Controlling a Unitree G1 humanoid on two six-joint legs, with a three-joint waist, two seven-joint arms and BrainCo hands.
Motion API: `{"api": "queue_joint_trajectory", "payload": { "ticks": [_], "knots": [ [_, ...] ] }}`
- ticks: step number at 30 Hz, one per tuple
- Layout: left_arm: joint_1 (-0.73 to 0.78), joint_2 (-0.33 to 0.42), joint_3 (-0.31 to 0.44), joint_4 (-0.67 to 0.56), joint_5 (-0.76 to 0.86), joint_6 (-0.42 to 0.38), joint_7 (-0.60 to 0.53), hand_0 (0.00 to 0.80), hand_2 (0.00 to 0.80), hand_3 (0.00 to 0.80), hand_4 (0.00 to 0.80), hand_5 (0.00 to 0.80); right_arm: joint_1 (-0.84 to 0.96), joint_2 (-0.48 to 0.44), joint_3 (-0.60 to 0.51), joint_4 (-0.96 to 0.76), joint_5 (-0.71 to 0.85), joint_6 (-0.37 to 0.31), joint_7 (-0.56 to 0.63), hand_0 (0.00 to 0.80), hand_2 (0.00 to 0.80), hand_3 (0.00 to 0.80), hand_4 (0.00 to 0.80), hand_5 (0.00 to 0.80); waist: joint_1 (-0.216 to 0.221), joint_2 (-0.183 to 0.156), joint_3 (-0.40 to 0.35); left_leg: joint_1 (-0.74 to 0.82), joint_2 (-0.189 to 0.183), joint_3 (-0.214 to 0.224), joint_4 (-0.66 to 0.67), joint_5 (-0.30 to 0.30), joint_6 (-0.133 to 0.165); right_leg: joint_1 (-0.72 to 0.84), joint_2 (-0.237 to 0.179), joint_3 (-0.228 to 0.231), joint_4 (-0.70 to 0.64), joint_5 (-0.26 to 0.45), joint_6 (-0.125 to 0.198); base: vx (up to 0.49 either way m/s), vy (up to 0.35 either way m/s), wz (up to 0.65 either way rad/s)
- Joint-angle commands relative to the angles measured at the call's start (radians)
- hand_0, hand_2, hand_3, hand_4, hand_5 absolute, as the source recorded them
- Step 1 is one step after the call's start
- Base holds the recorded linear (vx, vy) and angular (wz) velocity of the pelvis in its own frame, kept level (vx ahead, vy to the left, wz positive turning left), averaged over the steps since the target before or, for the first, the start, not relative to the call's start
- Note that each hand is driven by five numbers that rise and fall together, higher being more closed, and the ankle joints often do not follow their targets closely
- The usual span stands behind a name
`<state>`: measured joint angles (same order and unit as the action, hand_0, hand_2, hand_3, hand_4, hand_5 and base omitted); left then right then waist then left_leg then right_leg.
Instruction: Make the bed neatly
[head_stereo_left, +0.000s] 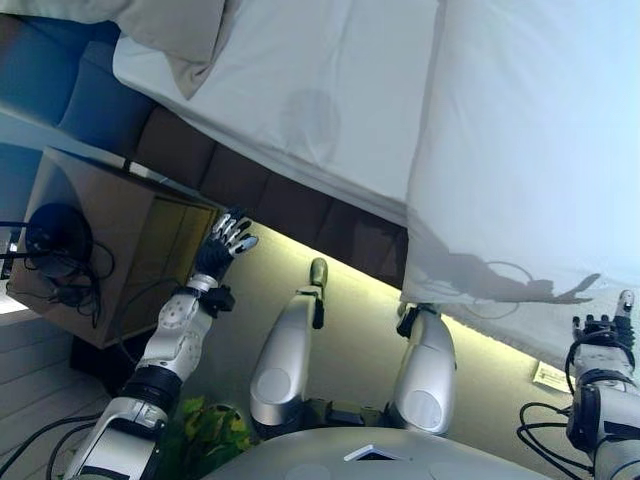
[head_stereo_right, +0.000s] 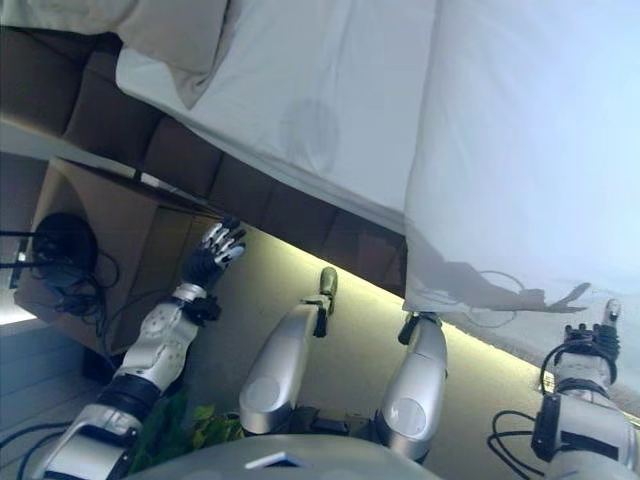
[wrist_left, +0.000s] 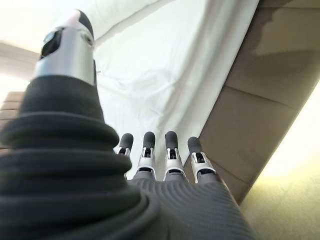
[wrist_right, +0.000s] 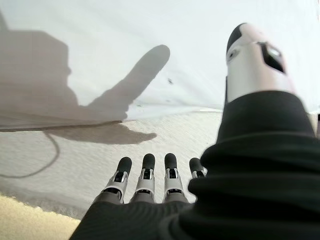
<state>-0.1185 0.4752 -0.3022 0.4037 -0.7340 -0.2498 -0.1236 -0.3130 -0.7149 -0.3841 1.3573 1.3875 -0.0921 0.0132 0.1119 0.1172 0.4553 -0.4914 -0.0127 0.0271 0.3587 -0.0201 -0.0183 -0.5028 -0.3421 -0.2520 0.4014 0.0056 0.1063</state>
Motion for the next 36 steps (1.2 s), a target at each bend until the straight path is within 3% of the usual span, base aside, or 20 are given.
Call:
{"api": "queue_joint_trajectory", "payload": {
  "ticks": [1,6,14,23,34,35,36],
  "knots": [
    [0.019,0.025,-0.010,-0.062,-0.046,-0.059,0.000,0.000,0.000,0.000,0.000,0.000,0.020,-0.110,-0.042,0.043,0.010,0.017,-0.024,0.000,0.000,0.000,0.000,0.000,0.006,0.039,-0.020,0.000,0.060,-0.051,0.006,-0.039,-0.044,-0.080,-0.059,0.065,0.091,-0.001,0.074,-0.023,0.044,0.07],
    [0.026,0.026,-0.003,-0.084,-0.057,-0.082,0.005,0.000,0.000,0.000,0.000,0.000,-0.058,-0.181,-0.018,0.074,0.000,0.058,-0.045,0.000,0.000,0.000,0.000,0.000,0.016,0.075,0.008,-0.032,0.052,-0.042,-0.021,-0.008,-0.042,-0.114,-0.060,0.068,0.080,0.002,0.077,-0.034,0.029,0.03],
    [0.023,0.020,0.010,-0.173,-0.094,-0.087,-0.007,0.000,0.000,0.000,0.000,0.000,-0.158,-0.229,0.026,0.070,-0.032,0.068,-0.073,0.000,0.000,0.000,0.000,0.000,0.031,0.128,0.049,-0.085,0.031,-0.032,-0.050,0.040,-0.038,-0.161,-0.072,0.068,0.080,0.002,0.075,-0.037,0.041,-0.03],
    [0.026,0.022,0.028,-0.228,-0.121,-0.079,-0.029,0.000,0.000,0.000,0.000,0.000,-0.226,-0.193,0.090,0.003,-0.100,0.041,0.115,0.000,0.000,0.000,0.000,0.000,0.054,0.139,0.064,-0.088,0.038,-0.035,-0.075,0.046,-0.047,-0.149,-0.083,0.049,0.081,-0.028,0.088,0.029,-0.003,0.03],
    [0.035,0.026,0.024,-0.216,-0.160,-0.044,-0.069,0.000,0.000,0.000,0.000,0.000,-0.286,-0.186,0.153,-0.022,-0.250,0.058,0.176,0.000,0.000,0.000,0.000,0.000,0.084,0.133,0.027,-0.061,0.039,-0.037,-0.058,0.044,-0.050,-0.094,-0.118,0.012,0.125,-0.055,0.083,0.043,0.045,0.04],
    [0.035,0.027,0.023,-0.213,-0.165,-0.042,-0.072,0.000,0.000,0.000,0.000,0.000,-0.290,-0.186,0.155,-0.022,-0.251,0.061,0.174,0.201,0.201,0.201,0.201,0.201,0.087,0.132,0.023,-0.058,0.038,-0.037,-0.056,0.043,-0.050,-0.088,-0.122,0.009,0.126,-0.054,0.084,0.045,0.037,0.10],
    [0.033,0.028,0.023,-0.213,-0.166,-0.037,-0.072,0.000,0.000,0.000,0.000,0.000,-0.295,-0.185,0.156,-0.020,-0.251,0.066,0.171,0.568,0.568,0.568,0.568,0.568,0.091,0.131,0.020,-0.055,0.038,-0.036,-0.055,0.042,-0.049,-0.081,-0.125,0.005,0.126,-0.053,0.084,0.032,0.033,0.13]
  ]
}}
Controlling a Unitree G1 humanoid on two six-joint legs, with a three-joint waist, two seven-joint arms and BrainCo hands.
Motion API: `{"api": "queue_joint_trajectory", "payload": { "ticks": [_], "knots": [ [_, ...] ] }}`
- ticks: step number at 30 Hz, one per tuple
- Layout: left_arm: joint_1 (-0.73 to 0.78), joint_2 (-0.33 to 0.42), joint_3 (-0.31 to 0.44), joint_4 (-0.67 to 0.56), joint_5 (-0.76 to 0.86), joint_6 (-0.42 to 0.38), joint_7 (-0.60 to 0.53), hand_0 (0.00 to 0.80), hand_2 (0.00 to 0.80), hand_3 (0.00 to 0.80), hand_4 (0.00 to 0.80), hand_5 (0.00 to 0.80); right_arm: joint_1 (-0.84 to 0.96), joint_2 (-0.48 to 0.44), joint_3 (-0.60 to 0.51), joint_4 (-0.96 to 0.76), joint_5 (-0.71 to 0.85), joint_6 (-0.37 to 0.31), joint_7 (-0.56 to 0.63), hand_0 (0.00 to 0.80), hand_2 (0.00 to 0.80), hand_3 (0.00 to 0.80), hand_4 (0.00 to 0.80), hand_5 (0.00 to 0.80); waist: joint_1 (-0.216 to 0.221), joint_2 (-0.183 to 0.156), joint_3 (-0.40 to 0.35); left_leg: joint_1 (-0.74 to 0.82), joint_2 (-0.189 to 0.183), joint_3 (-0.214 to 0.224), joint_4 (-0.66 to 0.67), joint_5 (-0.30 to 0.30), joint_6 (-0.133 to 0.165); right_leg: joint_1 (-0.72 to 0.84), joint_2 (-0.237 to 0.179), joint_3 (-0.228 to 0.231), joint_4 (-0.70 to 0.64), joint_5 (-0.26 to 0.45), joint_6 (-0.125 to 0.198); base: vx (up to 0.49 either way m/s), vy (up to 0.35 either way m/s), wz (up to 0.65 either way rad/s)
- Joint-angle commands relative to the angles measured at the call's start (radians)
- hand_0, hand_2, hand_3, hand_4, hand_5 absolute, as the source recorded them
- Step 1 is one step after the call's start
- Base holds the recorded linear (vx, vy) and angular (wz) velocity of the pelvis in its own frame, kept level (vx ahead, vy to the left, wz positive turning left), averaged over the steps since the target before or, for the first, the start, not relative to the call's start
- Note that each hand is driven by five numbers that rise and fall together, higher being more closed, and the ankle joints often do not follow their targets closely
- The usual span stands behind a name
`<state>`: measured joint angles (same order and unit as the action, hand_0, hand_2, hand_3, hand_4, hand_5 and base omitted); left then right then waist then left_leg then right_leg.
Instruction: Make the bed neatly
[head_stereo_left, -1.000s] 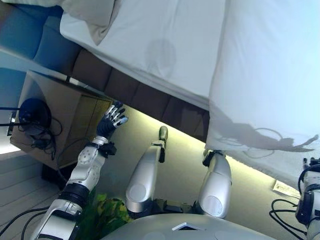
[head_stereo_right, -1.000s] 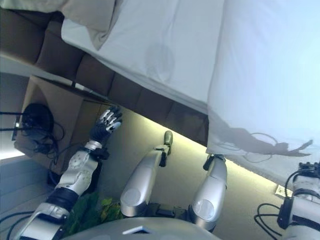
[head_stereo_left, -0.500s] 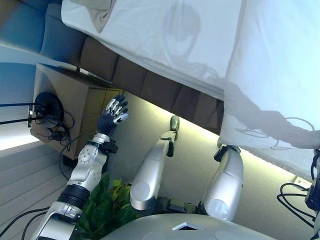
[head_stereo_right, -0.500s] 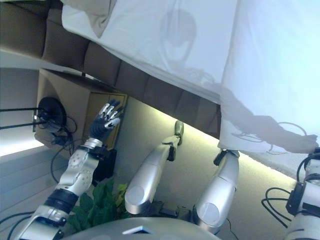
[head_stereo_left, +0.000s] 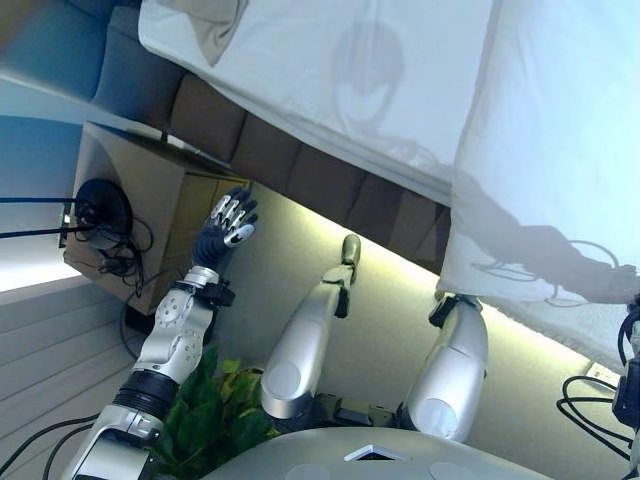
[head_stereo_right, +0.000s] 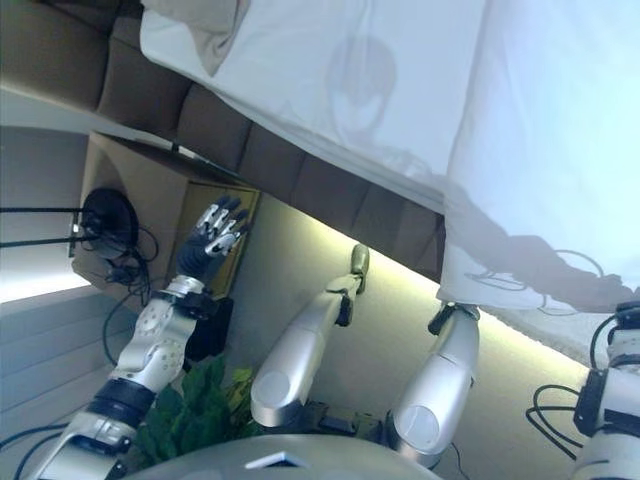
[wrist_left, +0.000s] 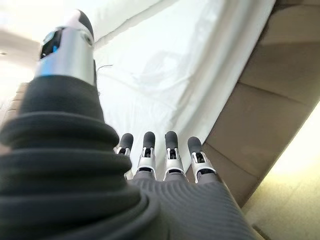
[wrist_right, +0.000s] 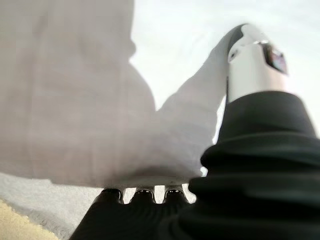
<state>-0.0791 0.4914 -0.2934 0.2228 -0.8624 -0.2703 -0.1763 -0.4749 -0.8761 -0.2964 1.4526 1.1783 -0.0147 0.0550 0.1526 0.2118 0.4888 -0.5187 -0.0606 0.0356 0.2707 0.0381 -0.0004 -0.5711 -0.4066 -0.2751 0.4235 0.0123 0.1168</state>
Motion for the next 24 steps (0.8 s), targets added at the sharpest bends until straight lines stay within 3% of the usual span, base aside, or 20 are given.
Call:
{"api": "queue_joint_trajectory", "payload": {
  "ticks": [1,13,19,24],
  "knots": [
    [-0.009,0.012,0.015,-0.029,-0.037,-0.014,-0.021,0.000,0.000,0.000,0.000,0.000,-0.137,-0.022,0.068,-0.113,-0.044,-0.008,0.127,0.800,0.800,0.800,0.800,0.800,0.053,0.034,-0.016,-0.026,0.086,-0.045,0.034,-0.017,-0.066,-0.008,-0.063,0.025,0.104,-0.059,0.074,0.025,0.024,0.15],
    [-0.002,0.036,0.013,-0.025,-0.034,-0.001,-0.041,0.000,0.000,0.000,0.000,0.000,-0.066,0.087,0.053,-0.103,-0.003,-0.002,0.137,0.800,0.800,0.800,0.800,0.800,0.085,0.001,-0.043,0.035,0.072,-0.062,0.024,-0.029,-0.057,0.130,-0.055,-0.046,0.029,-0.031,0.081,0.036,0.006,0.13],
    [0.011,0.033,0.030,-0.012,-0.015,0.026,-0.051,0.000,0.000,0.000,0.000,0.000,0.020,0.226,0.087,-0.121,-0.080,-0.060,0.191,0.800,0.800,0.800,0.800,0.800,0.117,-0.035,-0.108,0.113,0.066,-0.101,-0.015,-0.035,-0.054,0.273,-0.035,-0.100,-0.069,-0.010,0.083,0.107,-0.025,0.15],
    [0.026,0.013,0.047,0.012,0.012,0.033,-0.067,0.000,0.000,0.000,0.000,0.000,0.064,0.397,0.188,-0.187,-0.137,-0.114,0.197,0.800,0.800,0.800,0.800,0.800,0.151,-0.076,-0.168,0.194,0.078,-0.127,-0.070,-0.040,-0.058,0.406,-0.010,-0.142,-0.163,0.006,0.084,0.132,-0.019,0.11]
  ]
}}
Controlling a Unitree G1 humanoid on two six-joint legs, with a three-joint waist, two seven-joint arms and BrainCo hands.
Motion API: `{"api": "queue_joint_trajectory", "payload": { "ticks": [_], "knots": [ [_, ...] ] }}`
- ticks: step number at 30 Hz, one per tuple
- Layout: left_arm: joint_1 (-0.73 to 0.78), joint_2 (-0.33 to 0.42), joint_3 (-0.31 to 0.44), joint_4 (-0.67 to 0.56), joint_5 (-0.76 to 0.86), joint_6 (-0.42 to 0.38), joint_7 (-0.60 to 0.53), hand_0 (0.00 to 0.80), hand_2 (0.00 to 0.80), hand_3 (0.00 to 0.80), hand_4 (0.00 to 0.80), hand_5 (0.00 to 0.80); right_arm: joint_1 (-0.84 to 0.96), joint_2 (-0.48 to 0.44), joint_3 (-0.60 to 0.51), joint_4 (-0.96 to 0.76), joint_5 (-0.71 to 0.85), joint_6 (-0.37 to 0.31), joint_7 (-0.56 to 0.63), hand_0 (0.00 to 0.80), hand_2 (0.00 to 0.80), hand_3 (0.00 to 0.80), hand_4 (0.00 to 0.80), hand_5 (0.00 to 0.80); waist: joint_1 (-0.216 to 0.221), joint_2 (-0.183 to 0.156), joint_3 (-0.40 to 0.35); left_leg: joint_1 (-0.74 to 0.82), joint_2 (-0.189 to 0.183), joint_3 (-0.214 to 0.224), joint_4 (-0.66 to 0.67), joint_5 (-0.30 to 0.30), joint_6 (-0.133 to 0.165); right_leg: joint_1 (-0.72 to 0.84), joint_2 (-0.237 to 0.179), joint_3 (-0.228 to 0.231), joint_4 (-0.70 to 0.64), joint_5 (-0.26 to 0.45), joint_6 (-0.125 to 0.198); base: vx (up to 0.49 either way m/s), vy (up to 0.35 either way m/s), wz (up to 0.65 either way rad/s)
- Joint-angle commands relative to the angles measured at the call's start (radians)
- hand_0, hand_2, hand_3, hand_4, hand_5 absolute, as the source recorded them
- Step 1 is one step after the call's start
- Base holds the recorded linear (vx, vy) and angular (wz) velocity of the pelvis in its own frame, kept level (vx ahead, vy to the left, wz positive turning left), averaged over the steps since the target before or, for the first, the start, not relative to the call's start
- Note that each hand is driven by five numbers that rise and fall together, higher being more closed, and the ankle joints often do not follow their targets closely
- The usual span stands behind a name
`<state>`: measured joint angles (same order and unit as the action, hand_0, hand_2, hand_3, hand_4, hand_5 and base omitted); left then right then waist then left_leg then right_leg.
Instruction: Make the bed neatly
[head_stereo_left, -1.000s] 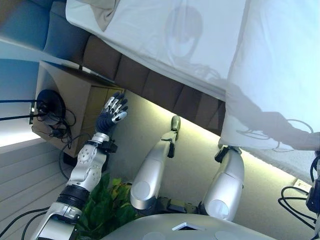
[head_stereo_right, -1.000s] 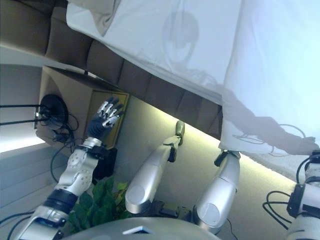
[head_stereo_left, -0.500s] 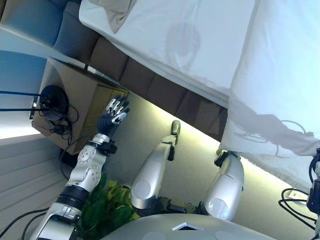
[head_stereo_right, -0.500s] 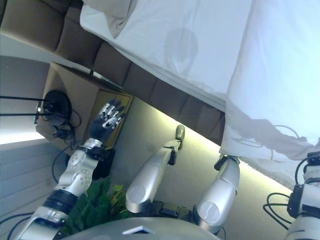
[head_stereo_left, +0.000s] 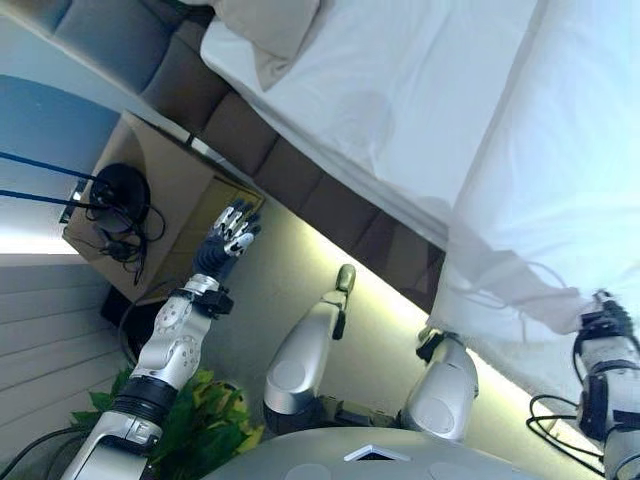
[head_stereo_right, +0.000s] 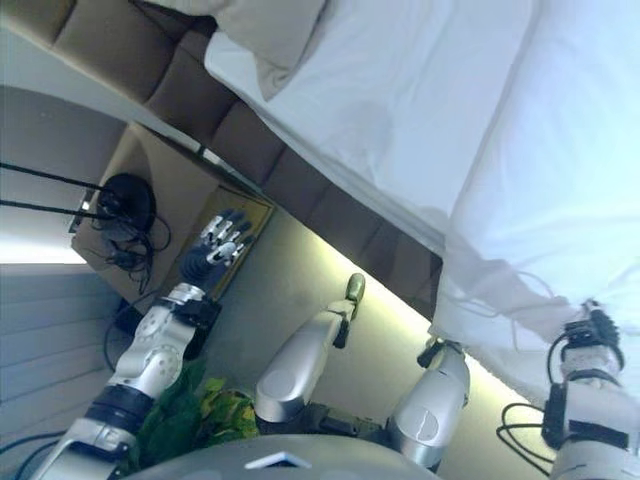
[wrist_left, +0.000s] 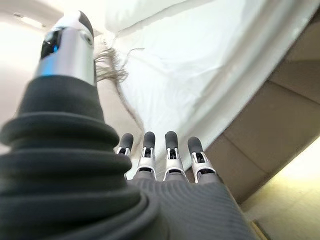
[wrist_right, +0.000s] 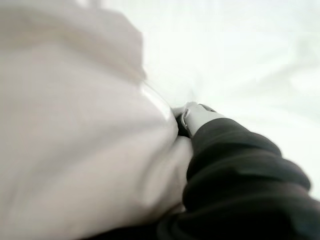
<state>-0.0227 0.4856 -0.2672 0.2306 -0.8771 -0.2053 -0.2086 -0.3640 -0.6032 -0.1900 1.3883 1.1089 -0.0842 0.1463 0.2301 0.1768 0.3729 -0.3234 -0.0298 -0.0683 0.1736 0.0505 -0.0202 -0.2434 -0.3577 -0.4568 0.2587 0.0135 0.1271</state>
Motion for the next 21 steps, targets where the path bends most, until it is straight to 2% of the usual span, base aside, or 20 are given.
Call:
{"api": "queue_joint_trajectory", "payload": {
  "ticks": [1,5,10,14,18,21],
  "knots": [
    [-0.025,0.013,0.026,0.012,0.034,-0.033,-0.041,0.000,0.000,0.000,0.000,0.000,-0.040,0.161,0.106,-0.140,-0.071,-0.049,0.104,0.800,0.800,0.800,0.800,0.800,0.083,-0.048,-0.063,0.015,0.049,-0.028,0.018,-0.054,-0.039,0.104,-0.056,0.032,-0.013,0.006,0.074,0.129,0.010,0.15],
    [0.008,-0.017,0.047,0.039,0.077,-0.029,-0.062,0.000,0.000,0.000,0.000,0.000,-0.017,0.287,0.213,-0.202,-0.139,-0.052,0.033,0.800,0.800,0.800,0.800,0.800,0.115,-0.065,-0.113,0.090,0.056,-0.036,-0.037,-0.047,-0.039,0.200,-0.042,-0.002,-0.067,0.012,0.078,0.164,0.037,0.20],
    [0.032,-0.059,0.063,0.065,0.134,-0.029,-0.094,0.000,0.000,0.000,0.000,0.000,-0.040,0.418,0.375,-0.243,-0.288,-0.041,-0.090,0.800,0.800,0.800,0.800,0.800,0.154,-0.065,-0.160,0.146,0.051,-0.037,-0.074,-0.038,-0.039,0.279,-0.046,-0.046,-0.097,0.015,0.080,0.129,0.095,0.31],
    [0.035,-0.092,0.064,0.079,0.161,-0.027,-0.116,0.000,0.000,0.000,0.000,0.000,-0.053,0.487,0.499,-0.258,-0.389,0.001,-0.159,0.800,0.800,0.800,0.800,0.800,0.179,-0.056,-0.179,0.163,0.036,-0.048,-0.078,-0.033,-0.038,0.314,-0.060,-0.078,-0.096,0.016,0.080,0.067,0.101,0.35],
    [0.018,-0.119,0.066,0.104,0.179,-0.020,-0.135,0.000,0.000,0.000,0.000,0.000,-0.062,0.556,0.648,-0.271,-0.499,0.062,-0.161,0.800,0.800,0.800,0.800,0.800,0.203,-0.052,-0.180,0.161,0.026,-0.064,-0.075,-0.023,-0.042,0.341,-0.066,-0.107,-0.106,0.023,0.084,0.015,0.030,0.26],
    [-0.001,-0.128,0.061,0.120,0.187,-0.016,-0.140,0.000,0.000,0.000,0.000,0.000,-0.072,0.594,0.733,-0.290,-0.516,0.084,-0.165,0.800,0.800,0.800,0.800,0.800,0.216,-0.051,-0.172,0.151,0.018,-0.079,-0.066,-0.017,-0.045,0.351,-0.063,-0.118,-0.110,0.025,0.085,-0.021,-0.014,0.08]
  ]
}}
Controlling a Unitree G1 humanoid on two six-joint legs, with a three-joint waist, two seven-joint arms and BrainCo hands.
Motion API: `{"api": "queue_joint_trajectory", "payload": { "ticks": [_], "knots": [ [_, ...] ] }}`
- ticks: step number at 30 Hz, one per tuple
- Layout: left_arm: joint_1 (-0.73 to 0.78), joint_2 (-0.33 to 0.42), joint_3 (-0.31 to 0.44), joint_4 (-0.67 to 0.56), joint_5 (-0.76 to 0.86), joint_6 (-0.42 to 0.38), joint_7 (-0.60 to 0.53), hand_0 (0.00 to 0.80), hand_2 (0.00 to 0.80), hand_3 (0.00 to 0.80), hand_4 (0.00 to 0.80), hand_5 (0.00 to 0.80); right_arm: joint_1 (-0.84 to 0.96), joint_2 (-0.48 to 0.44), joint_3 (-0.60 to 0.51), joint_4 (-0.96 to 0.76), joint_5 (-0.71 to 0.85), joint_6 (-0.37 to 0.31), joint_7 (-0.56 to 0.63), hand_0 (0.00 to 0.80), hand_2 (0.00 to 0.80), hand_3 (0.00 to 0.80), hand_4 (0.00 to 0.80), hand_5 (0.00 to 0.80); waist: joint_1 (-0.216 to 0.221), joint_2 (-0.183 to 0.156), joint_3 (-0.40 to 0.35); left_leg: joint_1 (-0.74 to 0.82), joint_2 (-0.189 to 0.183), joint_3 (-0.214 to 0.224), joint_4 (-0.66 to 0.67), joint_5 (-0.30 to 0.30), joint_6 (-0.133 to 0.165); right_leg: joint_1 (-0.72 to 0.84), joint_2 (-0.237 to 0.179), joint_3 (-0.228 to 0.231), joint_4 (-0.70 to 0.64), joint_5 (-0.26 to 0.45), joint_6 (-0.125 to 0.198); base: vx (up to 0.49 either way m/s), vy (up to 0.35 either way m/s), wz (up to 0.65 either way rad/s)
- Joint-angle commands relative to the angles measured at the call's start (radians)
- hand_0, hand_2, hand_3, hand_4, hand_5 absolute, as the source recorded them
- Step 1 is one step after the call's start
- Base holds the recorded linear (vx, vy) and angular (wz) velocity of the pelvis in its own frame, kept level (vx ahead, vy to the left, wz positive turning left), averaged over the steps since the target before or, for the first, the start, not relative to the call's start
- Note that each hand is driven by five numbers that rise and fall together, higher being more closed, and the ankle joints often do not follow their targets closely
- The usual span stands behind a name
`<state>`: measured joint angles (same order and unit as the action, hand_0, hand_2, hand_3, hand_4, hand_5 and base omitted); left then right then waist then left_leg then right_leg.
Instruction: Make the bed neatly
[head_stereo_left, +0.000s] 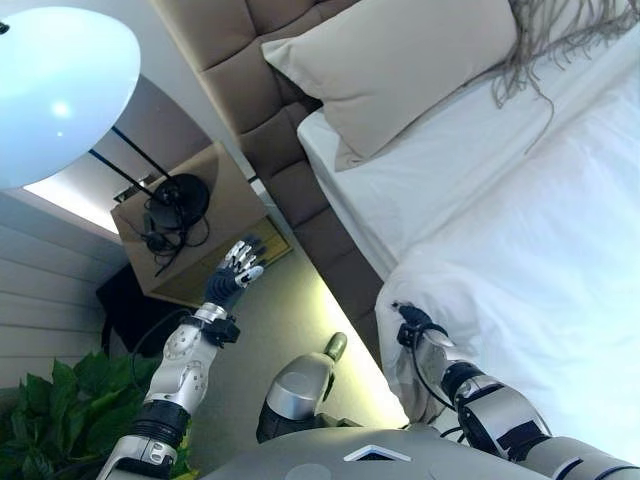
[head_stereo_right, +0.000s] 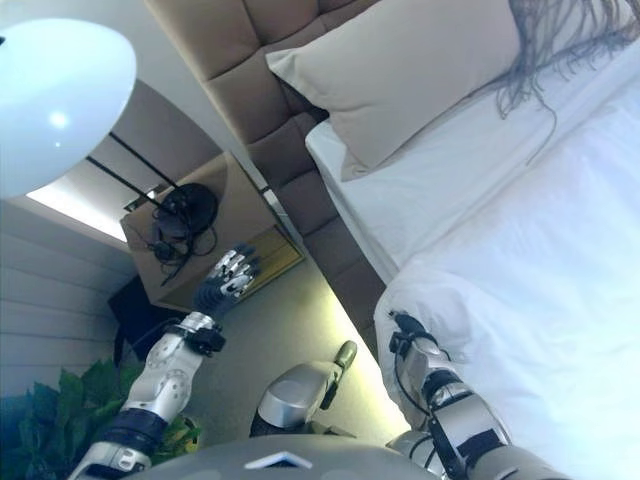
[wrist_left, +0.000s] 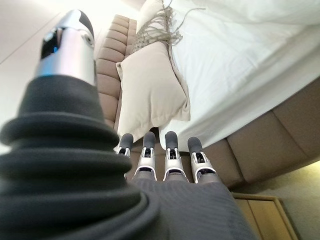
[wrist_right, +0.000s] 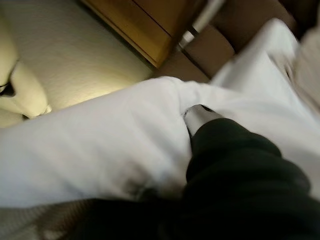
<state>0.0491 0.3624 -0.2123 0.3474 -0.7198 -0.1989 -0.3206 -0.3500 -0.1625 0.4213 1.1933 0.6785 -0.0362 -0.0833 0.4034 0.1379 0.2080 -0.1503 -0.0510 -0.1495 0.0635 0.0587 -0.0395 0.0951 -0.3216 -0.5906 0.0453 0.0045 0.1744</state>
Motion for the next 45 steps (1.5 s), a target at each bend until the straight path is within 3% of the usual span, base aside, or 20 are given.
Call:
{"api": "queue_joint_trajectory", "payload": {
  "ticks": [1,5,6,9,14,22,27,37,45],
  "knots": [
    [-0.081,-0.006,0.003,0.009,0.031,-0.020,-0.031,0.000,0.000,0.000,0.000,0.000,-0.088,0.164,0.142,-0.100,-0.072,0.037,0.054,0.800,0.800,0.800,0.800,0.800,0.046,-0.013,-0.005,-0.026,0.037,-0.003,0.047,-0.021,-0.027,0.015,-0.097,0.013,0.102,0.034,0.037,-0.036,-0.039,0.03],
    [-0.095,-0.009,0.002,0.026,0.038,-0.021,-0.049,0.000,0.000,0.000,0.000,0.000,-0.091,0.174,0.122,-0.092,0.041,0.025,0.006,0.800,0.800,0.800,0.800,0.800,0.054,-0.018,-0.002,-0.038,0.032,-0.015,0.055,-0.013,-0.031,0.022,-0.088,0.005,0.095,0.041,0.032,-0.020,-0.035,0.09],
    [-0.095,-0.009,0.002,0.027,0.040,-0.021,-0.051,0.000,0.000,0.000,0.000,0.000,-0.089,0.171,0.111,-0.089,0.057,0.022,0.002,0.750,0.750,0.750,0.750,0.750,0.054,-0.019,-0.002,-0.039,0.033,-0.015,0.055,-0.012,-0.031,0.022,-0.086,0.005,0.094,0.042,0.031,-0.017,-0.040,0.08],
    [-0.091,-0.010,0.007,0.022,0.045,-0.016,-0.048,0.000,0.000,0.000,0.000,0.000,-0.065,0.141,0.032,-0.068,0.150,-0.011,0.003,0.000,0.000,0.000,0.000,0.000,0.047,-0.026,-0.004,-0.042,0.039,-0.009,0.055,-0.011,-0.035,0.021,-0.077,0.010,0.084,0.048,0.028,-0.024,-0.046,0.01],
    [-0.061,-0.011,0.019,0.015,0.045,-0.020,-0.052,0.000,0.000,0.000,0.000,0.000,0.019,0.077,-0.077,-0.039,0.160,-0.023,0.062,0.000,0.000,0.000,0.000,0.000,0.019,-0.033,-0.015,-0.031,0.048,0.014,0.053,-0.021,-0.036,0.012,-0.071,0.029,0.077,0.054,0.027,0.000,0.000,0.00],
    [0.004,-0.037,0.028,0.025,0.065,-0.027,-0.035,0.000,0.000,0.000,0.000,0.000,0.165,-0.016,-0.243,0.060,0.142,0.034,0.220,0.000,0.000,0.000,0.000,0.000,-0.037,-0.038,-0.053,0.022,0.071,0.065,0.041,-0.045,-0.037,0.019,-0.062,0.056,0.067,0.050,0.025,0.049,0.009,-0.12],
    [0.039,-0.046,0.036,0.045,0.076,-0.043,-0.005,0.000,0.000,0.000,0.000,0.000,0.240,-0.039,-0.333,0.076,0.163,0.031,0.258,0.000,0.000,0.000,0.000,0.000,-0.089,-0.043,-0.070,0.050,0.082,0.102,0.030,-0.040,-0.031,0.008,-0.063,0.070,0.068,0.057,0.016,0.026,0.014,-0.21],
    [0.083,-0.054,0.092,0.083,0.065,-0.086,0.029,0.000,0.000,0.000,0.000,0.000,0.412,-0.042,-0.462,0.080,0.150,0.042,0.378,0.000,0.000,0.000,0.000,0.000,-0.203,-0.058,-0.081,0.099,0.123,0.175,0.007,-0.061,-0.026,-0.032,-0.026,0.155,0.078,0.025,0.012,0.020,-0.050,-0.29],
    [0.094,-0.032,0.109,0.076,0.056,-0.100,0.050,0.000,0.000,0.000,0.000,0.000,0.490,-0.058,-0.520,0.007,0.196,-0.020,0.381,0.000,0.000,0.000,0.000,0.000,-0.268,-0.077,-0.074,0.112,0.148,0.223,-0.004,-0.063,-0.029,-0.062,0.000,0.207,0.075,0.021,0.016,-0.022,-0.080,-0.19]
  ]
}}
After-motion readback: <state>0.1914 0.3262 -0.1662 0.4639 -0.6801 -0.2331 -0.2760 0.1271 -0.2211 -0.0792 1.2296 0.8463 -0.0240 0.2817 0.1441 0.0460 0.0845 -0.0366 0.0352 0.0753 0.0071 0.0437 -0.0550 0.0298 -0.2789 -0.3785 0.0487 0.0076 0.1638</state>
